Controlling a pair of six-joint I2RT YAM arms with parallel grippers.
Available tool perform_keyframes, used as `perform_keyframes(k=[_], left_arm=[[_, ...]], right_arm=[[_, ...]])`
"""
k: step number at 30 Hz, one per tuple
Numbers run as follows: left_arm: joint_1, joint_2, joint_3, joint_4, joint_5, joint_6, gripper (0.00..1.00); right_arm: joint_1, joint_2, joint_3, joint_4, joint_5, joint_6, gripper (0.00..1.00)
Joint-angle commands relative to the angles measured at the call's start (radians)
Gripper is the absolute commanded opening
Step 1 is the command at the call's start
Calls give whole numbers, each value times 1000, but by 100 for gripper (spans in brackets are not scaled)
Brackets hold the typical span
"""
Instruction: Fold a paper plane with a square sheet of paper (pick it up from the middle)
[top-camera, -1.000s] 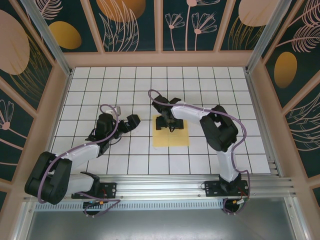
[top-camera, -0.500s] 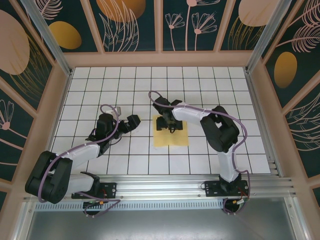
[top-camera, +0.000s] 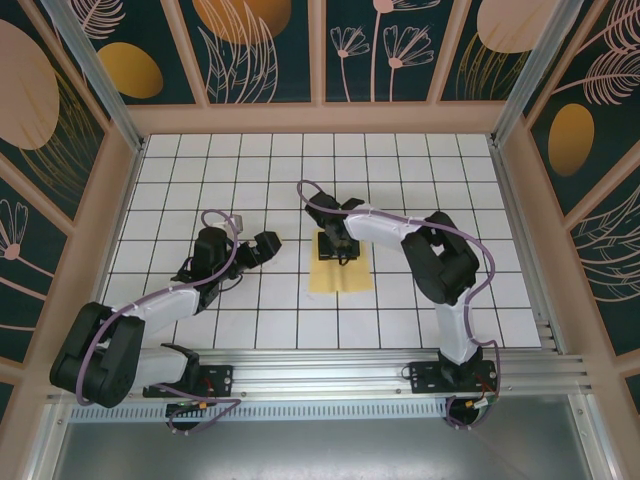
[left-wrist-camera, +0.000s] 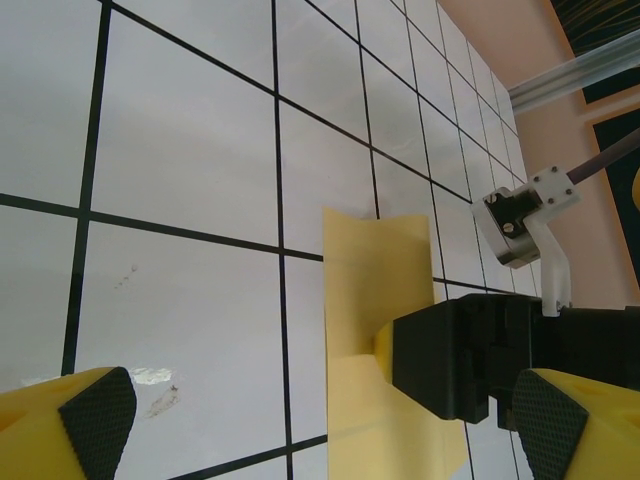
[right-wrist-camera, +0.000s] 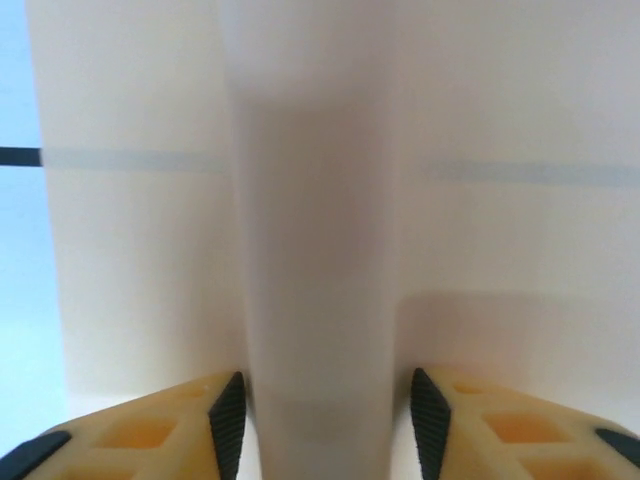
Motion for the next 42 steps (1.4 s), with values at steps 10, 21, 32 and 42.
perform_keyframes(k=[10, 21, 32, 42], left_arm=[[-3, -91, 55, -88, -34, 25, 98], [-3, -50, 93, -31, 46, -12, 99], [-8, 32, 114, 19, 96, -37, 98], [-85, 113, 162, 22, 73, -28, 93]], right_arm=[[-58, -224, -48, 285, -434, 69, 32], [-172, -283, -376, 617, -639, 185, 40], [-208, -294, -465, 562, -531, 112, 56], [-208, -339, -448, 415, -365, 45, 71]])
